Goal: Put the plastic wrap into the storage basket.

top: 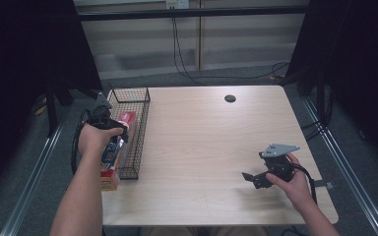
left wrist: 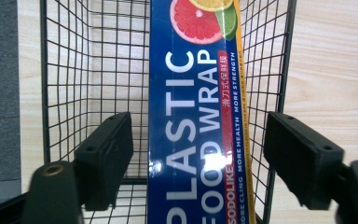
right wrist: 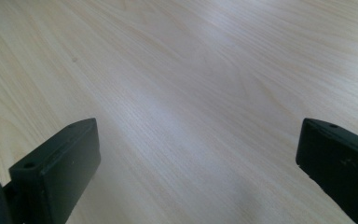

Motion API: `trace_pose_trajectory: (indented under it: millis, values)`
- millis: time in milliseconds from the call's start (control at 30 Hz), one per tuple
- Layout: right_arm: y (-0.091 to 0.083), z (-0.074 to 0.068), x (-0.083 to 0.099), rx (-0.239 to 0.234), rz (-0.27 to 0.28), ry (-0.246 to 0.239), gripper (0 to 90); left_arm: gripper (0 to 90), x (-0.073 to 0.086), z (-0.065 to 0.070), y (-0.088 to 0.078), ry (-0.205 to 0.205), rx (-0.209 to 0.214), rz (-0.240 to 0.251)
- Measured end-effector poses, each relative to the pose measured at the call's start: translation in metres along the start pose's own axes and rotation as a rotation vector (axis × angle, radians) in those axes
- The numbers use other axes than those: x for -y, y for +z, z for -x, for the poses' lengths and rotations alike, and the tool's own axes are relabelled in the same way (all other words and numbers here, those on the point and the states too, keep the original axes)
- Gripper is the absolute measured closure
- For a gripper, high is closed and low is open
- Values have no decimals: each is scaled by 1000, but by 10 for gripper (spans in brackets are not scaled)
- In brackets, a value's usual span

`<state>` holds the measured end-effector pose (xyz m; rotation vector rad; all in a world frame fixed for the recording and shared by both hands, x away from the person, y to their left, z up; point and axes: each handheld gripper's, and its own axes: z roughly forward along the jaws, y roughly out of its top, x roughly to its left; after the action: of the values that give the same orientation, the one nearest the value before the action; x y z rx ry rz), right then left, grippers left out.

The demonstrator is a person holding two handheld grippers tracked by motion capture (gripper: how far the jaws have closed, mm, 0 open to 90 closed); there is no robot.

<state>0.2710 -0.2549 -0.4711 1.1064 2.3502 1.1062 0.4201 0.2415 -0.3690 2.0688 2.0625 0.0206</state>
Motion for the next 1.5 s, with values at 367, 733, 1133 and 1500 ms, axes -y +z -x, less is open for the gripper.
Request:
trace_pose_trajectory:
  millis: [367, 733, 1133, 1500]
  values:
    - [-3, 0, 0, 2, 4, 3, 0, 170, 4, 4, -17, 28, 49, 44]
    - [-3, -1, -1, 4, 2, 4, 0, 178, 5, 17, -37, 82, 85, 71]
    - [-3, -1, -1, 1, 2, 1, 0, 171, 9, 35, -43, 150, 121, 82]
    - [-2, -2, -1, -11, -7, -9, 0, 162, 14, 55, -41, 215, 169, 87]
